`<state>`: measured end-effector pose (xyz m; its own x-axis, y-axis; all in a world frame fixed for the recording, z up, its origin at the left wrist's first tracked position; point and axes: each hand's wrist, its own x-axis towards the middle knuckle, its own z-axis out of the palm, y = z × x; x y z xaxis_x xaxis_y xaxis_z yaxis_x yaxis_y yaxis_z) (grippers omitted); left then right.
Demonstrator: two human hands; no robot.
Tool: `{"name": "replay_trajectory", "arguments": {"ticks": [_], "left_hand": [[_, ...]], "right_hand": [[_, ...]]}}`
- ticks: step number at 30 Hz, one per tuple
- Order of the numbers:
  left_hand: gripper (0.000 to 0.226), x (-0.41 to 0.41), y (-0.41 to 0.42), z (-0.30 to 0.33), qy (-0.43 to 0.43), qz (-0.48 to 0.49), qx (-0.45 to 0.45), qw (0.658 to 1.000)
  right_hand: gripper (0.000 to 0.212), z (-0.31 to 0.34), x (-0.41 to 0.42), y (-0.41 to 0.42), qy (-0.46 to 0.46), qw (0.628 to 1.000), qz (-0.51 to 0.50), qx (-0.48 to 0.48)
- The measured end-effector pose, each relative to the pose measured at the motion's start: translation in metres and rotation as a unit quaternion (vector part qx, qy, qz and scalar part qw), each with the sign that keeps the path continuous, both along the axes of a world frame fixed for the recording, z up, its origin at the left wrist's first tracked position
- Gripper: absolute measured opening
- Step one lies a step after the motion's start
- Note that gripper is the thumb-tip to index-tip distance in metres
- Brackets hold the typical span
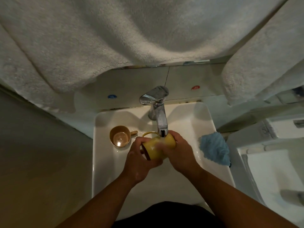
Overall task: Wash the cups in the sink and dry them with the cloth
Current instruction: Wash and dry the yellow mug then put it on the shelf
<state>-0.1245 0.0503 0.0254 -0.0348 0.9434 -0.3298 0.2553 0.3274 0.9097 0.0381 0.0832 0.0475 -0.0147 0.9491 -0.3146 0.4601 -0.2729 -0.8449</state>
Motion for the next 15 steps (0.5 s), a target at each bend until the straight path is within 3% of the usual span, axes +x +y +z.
{"name": "replay_trajectory", "arguments": {"ticks": [2, 4, 7, 9, 11, 13, 15], "left_hand": [[0.078, -0.001, 0.002, 0.001, -0.014, 0.007, 0.003, 1.0], [0.079, -0.002, 0.003, 0.001, -0.02, 0.008, 0.004, 1.0], [0.081, -0.001, 0.003, 0.005, -0.027, 0.003, 0.0, 1.0], [0.08, -0.002, 0.002, 0.005, -0.044, 0.006, -0.007, 0.999], [0.081, -0.004, 0.003, 0.006, -0.066, 0.008, -0.017, 0.998], [0.083, -0.005, 0.004, 0.006, -0.077, 0.001, -0.022, 0.997], [0.08, -0.007, 0.006, 0.006, -0.078, -0.011, -0.021, 0.997]], "right_hand": [[0.041, -0.001, 0.0, -0.003, 0.011, 1.0, 0.026, -0.005], [0.026, 0.002, 0.001, -0.003, -0.002, 1.0, -0.004, 0.009], [0.032, 0.004, 0.003, 0.0, -0.008, 0.999, -0.035, 0.017], [0.023, 0.003, 0.003, 0.0, 0.028, 1.0, 0.005, 0.009], [0.029, 0.003, 0.005, -0.001, 0.062, 0.998, 0.029, 0.004], [0.019, 0.006, 0.01, 0.0, 0.091, 0.996, -0.007, -0.005], [0.026, 0.006, 0.011, 0.001, 0.102, 0.995, -0.017, -0.013]]}}
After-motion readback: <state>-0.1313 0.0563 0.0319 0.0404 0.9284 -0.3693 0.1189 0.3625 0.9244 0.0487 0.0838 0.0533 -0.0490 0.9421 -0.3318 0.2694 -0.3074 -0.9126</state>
